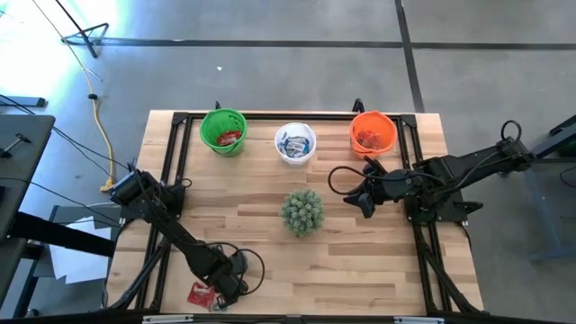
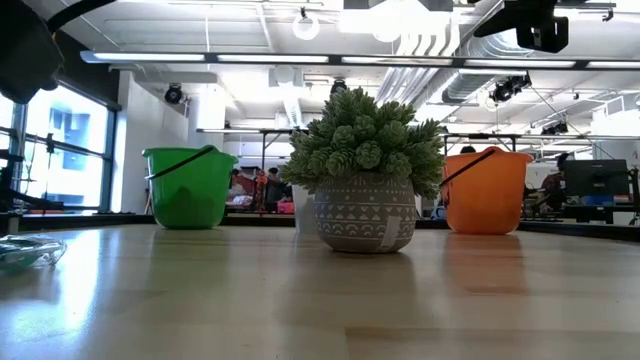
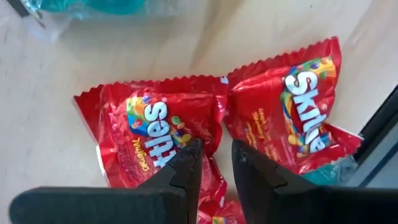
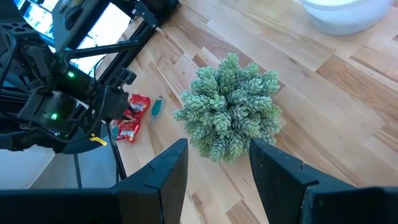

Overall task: Sort candy
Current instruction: Put the red candy into the green bucket

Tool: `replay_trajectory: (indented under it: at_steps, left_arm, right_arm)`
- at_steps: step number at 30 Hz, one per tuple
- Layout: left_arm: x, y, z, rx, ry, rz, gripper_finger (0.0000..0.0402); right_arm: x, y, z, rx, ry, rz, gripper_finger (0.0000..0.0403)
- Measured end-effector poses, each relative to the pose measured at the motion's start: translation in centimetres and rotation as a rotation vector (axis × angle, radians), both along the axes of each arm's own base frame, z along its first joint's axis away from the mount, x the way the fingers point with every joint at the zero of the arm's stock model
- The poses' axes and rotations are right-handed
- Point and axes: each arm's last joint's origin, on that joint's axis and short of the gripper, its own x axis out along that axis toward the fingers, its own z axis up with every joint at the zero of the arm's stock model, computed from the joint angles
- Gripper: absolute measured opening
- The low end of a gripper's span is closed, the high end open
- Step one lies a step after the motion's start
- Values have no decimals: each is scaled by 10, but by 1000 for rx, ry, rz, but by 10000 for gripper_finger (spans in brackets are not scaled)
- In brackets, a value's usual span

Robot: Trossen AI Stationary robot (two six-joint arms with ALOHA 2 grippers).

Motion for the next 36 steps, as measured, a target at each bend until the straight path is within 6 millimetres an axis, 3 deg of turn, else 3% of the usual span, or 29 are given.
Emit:
replay_trajectory:
  at_steps: [20,36]
  left_arm:
    - [-1,1,2,-19,35,10,77]
    - [15,25,3,-1,75,58,77]
  right_arm:
    - [0,0,0,-77,3,70,165]
    - [0,0,0,-78,4,71,165]
